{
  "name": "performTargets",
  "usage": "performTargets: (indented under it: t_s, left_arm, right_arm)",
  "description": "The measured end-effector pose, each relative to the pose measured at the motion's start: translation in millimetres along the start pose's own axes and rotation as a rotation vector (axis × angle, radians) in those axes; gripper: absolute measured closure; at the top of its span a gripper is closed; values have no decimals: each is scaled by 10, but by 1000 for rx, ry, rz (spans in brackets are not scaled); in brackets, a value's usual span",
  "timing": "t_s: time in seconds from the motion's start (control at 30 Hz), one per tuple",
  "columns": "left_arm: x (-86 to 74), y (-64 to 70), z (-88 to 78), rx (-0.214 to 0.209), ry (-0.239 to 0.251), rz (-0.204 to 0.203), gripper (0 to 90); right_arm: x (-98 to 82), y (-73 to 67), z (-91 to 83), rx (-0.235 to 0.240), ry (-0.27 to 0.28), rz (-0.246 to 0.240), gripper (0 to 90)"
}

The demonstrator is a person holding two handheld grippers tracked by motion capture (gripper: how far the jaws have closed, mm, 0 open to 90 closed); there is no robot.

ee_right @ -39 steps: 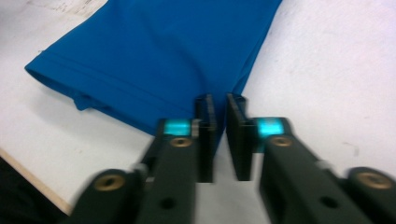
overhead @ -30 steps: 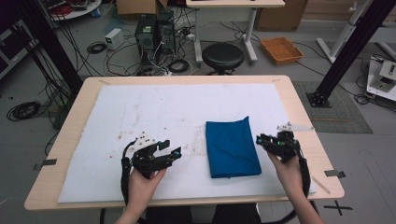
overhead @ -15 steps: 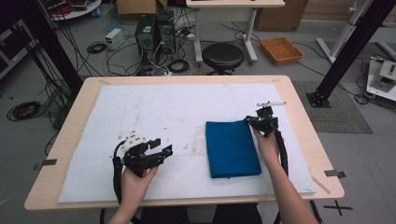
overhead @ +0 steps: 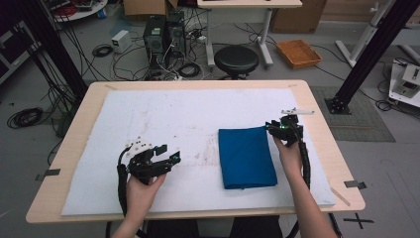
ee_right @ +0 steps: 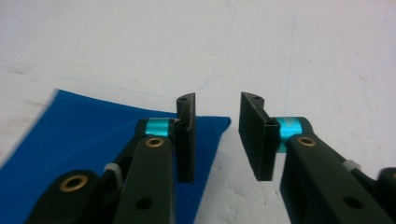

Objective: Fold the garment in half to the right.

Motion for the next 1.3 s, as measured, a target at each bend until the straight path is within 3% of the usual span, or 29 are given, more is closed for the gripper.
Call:
performTargets:
  t_s: [0.13, 0.33, 0.5, 0.67, 0.9, 1.3]
  left_arm:
    - [112, -115, -71, 66, 17, 63, 377]
    - [246, -275, -163, 153, 11, 134, 377]
    - [253, -352, -215, 169, 30, 120, 352]
    - [238, -396, -217, 178, 33, 101, 297]
    - [239, -379, -184, 187, 25, 120, 246]
    - [228, -396, -196, 194, 24, 115, 241]
  right_arm:
    - [-70, -46, -305, 55, 83, -10, 524]
    - [-278, 47, -671, 77, 158, -25, 439]
    - [-395, 167, -853, 71, 183, -21, 363]
    - [-449, 249, -920, 71, 189, -16, 354]
    - [-470, 265, -922, 76, 184, -18, 355]
    - [-433, 235, -965, 78, 203, -21, 352]
Point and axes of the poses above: each handheld gripper's, and its own axes: z roughly forward along the jaws, x roughly out of its top, y roughly to its right, the point moved 7 cm from there along z, roughly forward along the jaws, and after that the axes turned 15 degrees about -y, right-handed, at the moved point
